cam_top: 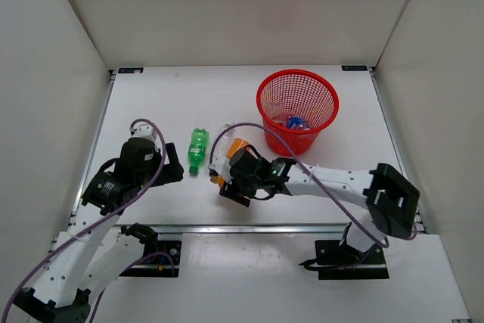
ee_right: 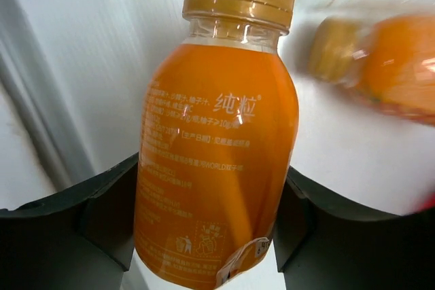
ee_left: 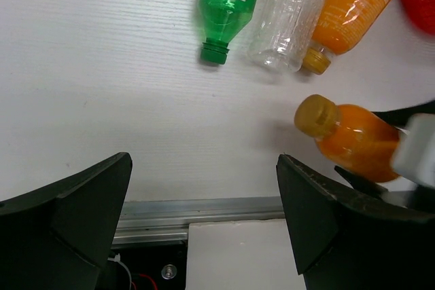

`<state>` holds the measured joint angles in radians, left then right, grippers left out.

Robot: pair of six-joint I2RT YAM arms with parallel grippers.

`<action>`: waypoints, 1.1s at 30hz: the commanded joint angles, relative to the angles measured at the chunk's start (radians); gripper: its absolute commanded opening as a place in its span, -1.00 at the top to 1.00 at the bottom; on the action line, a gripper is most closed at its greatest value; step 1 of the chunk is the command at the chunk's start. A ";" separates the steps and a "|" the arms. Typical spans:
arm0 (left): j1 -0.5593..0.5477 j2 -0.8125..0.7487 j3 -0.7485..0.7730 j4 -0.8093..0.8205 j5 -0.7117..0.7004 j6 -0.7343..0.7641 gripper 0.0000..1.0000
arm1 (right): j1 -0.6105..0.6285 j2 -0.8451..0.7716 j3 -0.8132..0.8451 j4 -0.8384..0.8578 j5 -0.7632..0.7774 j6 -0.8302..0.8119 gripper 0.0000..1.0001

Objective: Put the plastic bottles in the bin

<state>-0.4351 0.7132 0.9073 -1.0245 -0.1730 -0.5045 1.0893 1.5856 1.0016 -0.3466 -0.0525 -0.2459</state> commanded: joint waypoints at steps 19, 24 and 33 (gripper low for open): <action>-0.057 0.181 0.034 0.193 0.038 0.049 -0.97 | -0.733 -0.171 0.402 -0.097 0.091 0.238 -0.38; -0.094 0.294 0.068 0.292 0.105 0.092 -0.98 | -0.715 -0.190 0.451 -0.134 0.147 0.212 -1.00; -0.183 0.610 0.183 0.463 0.240 0.193 -0.98 | -1.009 -0.407 0.280 -0.324 0.106 0.486 -1.00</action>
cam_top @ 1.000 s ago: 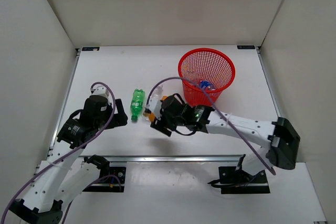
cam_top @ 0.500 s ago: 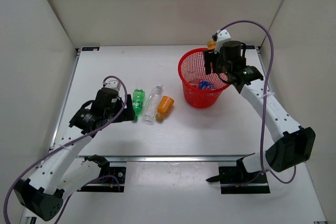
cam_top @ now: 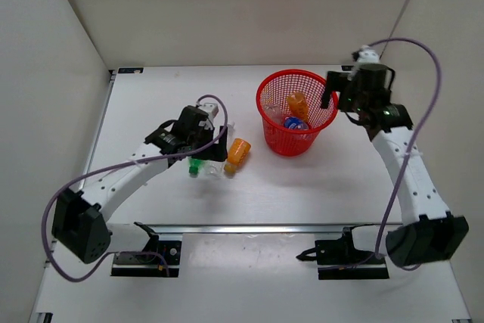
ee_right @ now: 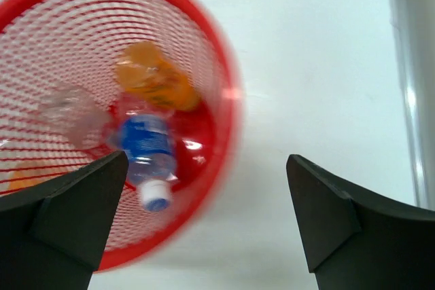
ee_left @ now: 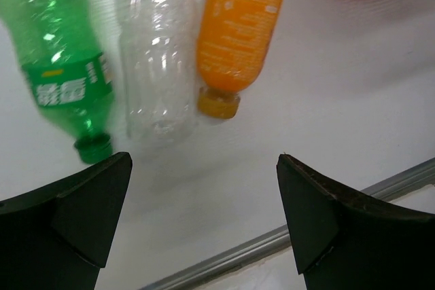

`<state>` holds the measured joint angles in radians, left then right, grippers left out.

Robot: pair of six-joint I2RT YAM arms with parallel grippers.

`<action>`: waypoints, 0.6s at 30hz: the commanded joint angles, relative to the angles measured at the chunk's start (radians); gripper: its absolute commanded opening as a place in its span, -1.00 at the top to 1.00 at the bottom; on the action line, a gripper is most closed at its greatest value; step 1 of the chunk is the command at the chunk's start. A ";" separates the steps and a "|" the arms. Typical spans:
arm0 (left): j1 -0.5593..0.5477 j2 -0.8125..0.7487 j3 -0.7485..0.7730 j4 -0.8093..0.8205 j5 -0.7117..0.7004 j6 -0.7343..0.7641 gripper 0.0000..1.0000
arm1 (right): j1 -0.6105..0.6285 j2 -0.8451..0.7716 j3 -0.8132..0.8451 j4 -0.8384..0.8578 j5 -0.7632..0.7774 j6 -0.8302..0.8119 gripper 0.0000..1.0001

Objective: Put the plastic bottles in the bin

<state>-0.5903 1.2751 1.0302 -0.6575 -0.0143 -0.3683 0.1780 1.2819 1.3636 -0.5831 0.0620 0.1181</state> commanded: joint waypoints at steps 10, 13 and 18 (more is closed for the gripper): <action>-0.078 0.331 0.160 0.279 0.154 0.131 -0.97 | -0.471 -0.362 -0.402 -0.106 -0.200 0.095 -0.99; -0.104 0.407 0.194 0.266 0.075 0.149 -0.98 | -0.465 -0.383 -0.428 -0.119 -0.169 0.086 -0.98; -0.134 0.457 0.209 0.295 -0.059 0.149 -0.97 | -0.479 -0.423 -0.454 -0.121 -0.185 0.083 -0.98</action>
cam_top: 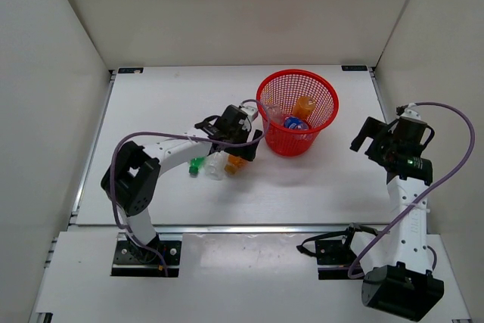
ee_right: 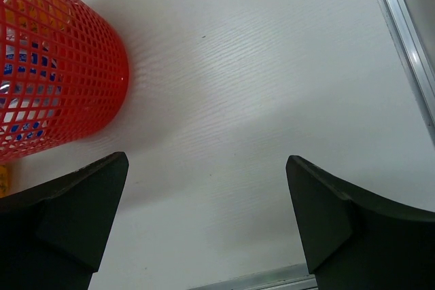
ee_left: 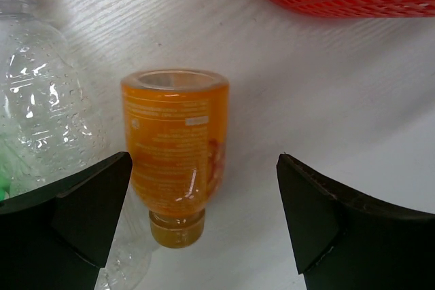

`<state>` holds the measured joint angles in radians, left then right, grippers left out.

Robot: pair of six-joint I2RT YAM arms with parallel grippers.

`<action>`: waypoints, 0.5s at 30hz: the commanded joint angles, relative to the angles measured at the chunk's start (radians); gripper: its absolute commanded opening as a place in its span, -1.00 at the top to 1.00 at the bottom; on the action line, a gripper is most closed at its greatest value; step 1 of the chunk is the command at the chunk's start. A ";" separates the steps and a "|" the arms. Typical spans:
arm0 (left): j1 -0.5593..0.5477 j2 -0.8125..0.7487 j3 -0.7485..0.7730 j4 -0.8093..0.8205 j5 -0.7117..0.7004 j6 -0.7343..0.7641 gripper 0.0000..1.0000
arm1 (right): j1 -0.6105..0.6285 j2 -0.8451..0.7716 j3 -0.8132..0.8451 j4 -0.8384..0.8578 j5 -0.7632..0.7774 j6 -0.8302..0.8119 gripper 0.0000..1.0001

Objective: Put the plastic bottles in the bin

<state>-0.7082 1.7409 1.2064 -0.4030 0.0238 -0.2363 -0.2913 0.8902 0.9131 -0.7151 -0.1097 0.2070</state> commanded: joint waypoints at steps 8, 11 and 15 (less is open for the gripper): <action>-0.010 0.063 0.039 0.058 -0.131 0.012 -0.98 | -0.006 -0.088 -0.062 -0.010 -0.008 0.022 -1.00; -0.040 0.081 0.039 0.056 -0.136 0.029 -0.97 | -0.012 -0.097 -0.072 -0.020 0.002 0.034 -0.99; -0.065 0.094 0.012 0.046 -0.125 0.020 -0.84 | -0.009 -0.114 -0.085 -0.015 0.019 0.045 -0.98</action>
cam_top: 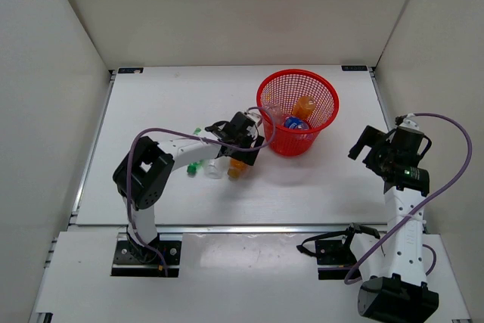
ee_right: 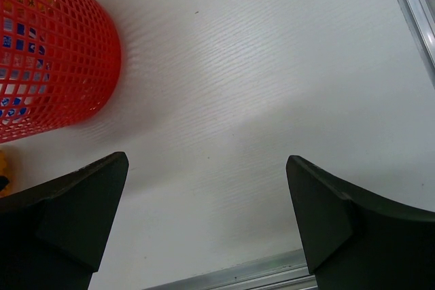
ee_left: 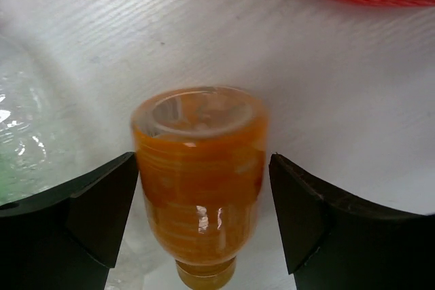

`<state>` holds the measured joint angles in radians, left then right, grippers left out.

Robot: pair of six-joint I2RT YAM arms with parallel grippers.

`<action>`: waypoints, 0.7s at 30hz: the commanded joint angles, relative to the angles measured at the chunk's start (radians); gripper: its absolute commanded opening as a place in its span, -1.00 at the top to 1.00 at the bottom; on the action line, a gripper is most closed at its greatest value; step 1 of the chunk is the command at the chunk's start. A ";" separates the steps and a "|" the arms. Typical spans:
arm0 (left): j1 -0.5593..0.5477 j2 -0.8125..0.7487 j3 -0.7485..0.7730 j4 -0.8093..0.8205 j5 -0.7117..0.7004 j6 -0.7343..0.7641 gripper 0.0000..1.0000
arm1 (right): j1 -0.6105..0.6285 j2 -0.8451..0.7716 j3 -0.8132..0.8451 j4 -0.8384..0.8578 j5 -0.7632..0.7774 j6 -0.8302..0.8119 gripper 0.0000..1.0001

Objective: Put the plastic bottles in the bin

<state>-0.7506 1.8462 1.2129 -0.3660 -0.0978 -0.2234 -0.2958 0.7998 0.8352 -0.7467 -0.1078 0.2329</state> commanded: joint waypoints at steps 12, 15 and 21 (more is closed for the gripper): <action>0.023 -0.453 0.063 -0.126 -0.075 -0.076 -0.41 | 0.013 -0.082 -0.151 0.050 -0.004 0.104 -0.98; 0.049 -0.522 0.163 -0.093 -0.085 -0.070 -0.42 | 0.053 -0.064 -0.171 0.081 -0.003 0.123 -0.99; -0.028 -0.320 0.457 -0.002 -0.039 -0.002 -0.47 | 0.129 -0.051 -0.171 0.127 -0.006 0.120 -0.98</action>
<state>-0.7326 1.3911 1.5871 -0.4076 -0.1658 -0.2619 -0.1932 0.7467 0.6537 -0.6891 -0.1135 0.3416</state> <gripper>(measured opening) 0.739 0.992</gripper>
